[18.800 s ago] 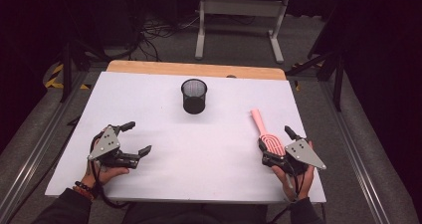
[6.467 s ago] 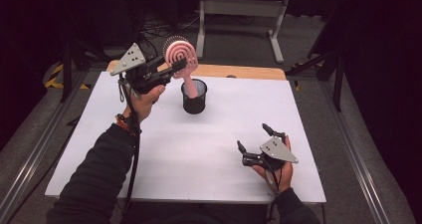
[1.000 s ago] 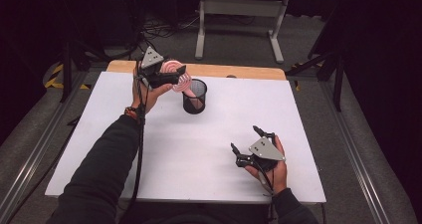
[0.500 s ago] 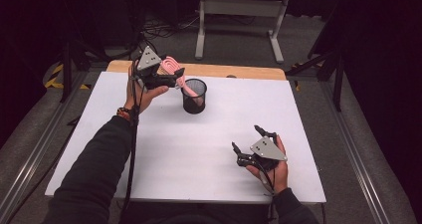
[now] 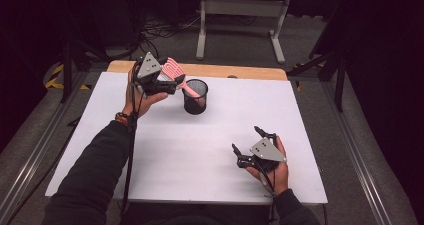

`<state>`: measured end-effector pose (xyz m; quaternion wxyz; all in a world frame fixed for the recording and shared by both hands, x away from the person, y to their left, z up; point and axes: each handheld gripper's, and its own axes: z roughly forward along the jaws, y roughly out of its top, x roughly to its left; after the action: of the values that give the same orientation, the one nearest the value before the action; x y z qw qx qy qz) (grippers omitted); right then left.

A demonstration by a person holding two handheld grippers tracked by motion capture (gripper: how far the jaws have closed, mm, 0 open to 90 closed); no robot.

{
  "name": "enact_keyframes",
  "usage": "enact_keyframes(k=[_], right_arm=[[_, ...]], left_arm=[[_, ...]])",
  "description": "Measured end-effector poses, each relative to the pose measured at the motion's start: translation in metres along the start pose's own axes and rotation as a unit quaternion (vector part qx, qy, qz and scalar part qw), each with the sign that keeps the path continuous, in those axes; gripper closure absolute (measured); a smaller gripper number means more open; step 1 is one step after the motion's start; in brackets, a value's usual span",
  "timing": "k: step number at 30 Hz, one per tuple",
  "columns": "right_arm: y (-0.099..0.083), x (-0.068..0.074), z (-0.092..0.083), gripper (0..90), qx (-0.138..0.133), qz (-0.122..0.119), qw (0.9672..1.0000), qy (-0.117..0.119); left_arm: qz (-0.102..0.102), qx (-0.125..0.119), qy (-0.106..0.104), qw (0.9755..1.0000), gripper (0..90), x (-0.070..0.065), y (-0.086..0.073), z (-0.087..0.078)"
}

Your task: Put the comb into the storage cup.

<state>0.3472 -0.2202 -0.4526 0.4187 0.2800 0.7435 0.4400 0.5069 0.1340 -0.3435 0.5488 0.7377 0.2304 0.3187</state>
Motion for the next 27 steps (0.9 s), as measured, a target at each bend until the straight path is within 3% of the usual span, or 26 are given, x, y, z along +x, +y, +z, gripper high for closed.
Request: enact_keyframes(k=[22, 27], right_arm=[[0.002, 0.001, -0.001, 10.5, -0.004, 0.001, 1.0000, -0.001], [0.002, 0.001, -0.002, 10.4, -0.006, 0.004, 1.0000, -0.002]], left_arm=[[0.056, -0.019, -0.029, 0.9978, 15.7, -0.023, 0.014, -0.030], [0.063, -0.018, -0.024, 0.9976, 15.6, -0.027, 0.014, -0.033]])
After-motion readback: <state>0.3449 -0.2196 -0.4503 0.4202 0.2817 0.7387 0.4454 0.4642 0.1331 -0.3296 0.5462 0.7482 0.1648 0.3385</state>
